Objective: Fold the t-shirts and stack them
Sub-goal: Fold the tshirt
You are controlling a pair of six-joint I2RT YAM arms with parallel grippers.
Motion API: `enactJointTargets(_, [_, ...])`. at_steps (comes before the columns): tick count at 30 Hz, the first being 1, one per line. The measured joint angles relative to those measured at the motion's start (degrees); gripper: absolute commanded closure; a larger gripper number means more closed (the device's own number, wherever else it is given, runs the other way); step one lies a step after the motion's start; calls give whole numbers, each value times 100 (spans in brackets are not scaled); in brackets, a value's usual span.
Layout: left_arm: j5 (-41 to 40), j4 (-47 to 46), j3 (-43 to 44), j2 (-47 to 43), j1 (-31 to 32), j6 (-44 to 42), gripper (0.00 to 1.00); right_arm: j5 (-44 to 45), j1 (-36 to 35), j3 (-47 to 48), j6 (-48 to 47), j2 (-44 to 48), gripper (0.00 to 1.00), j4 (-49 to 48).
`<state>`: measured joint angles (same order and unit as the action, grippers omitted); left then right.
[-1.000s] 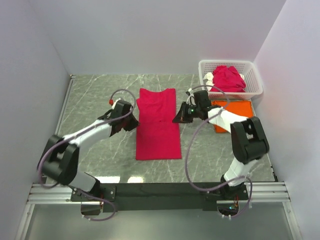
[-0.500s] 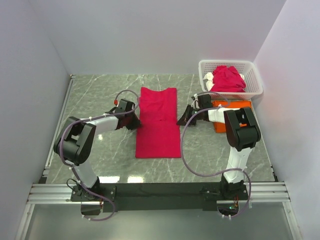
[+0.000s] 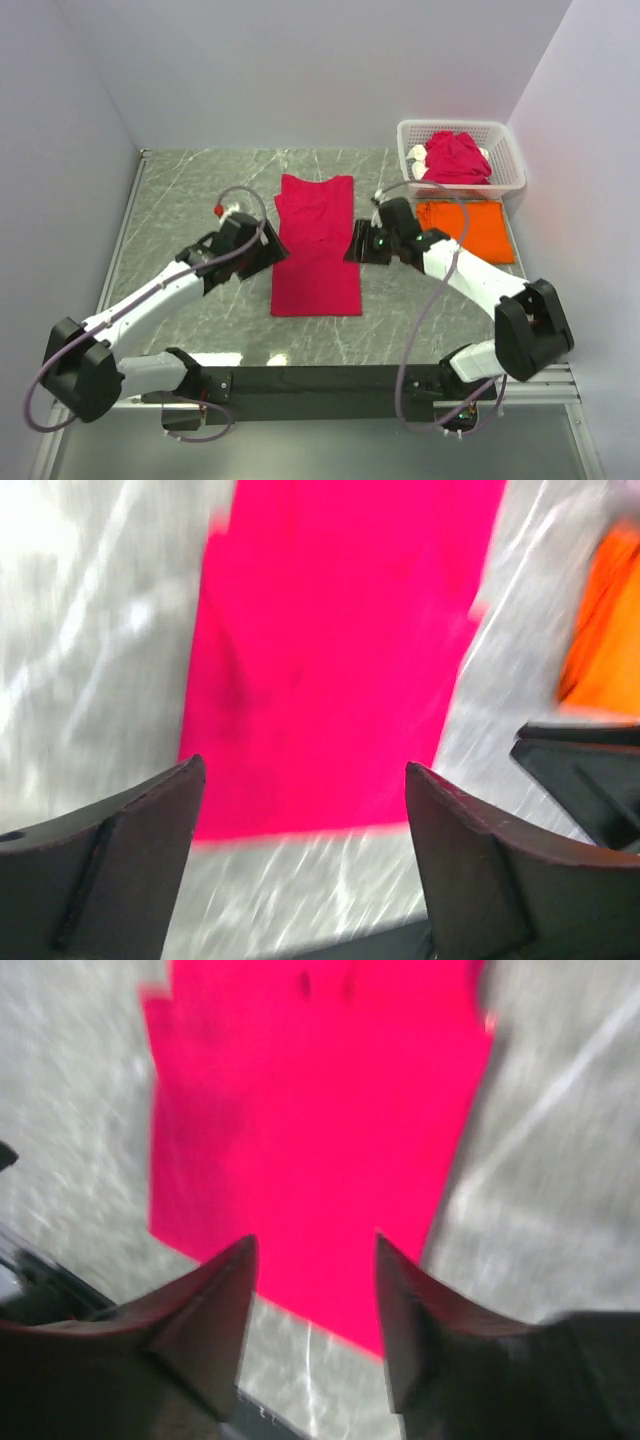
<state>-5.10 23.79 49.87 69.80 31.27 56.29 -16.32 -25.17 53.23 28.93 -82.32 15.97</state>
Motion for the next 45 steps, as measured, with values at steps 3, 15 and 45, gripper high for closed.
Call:
enactJointTargets(3, [-129, 450, -356, -256, 616, 249, 12, 507, -570, -363, 114, 396, 33, 442])
enactJointTargets(15, [-470, 1073, -960, 72, 1381, 914, 47, 1279, -1296, -1099, 710, 1082, 42, 1268])
enactJointTargets(45, [-870, 848, -446, 1602, 1690, 837, 85, 1827, -1679, -846, 1628, -138, 51, 1462])
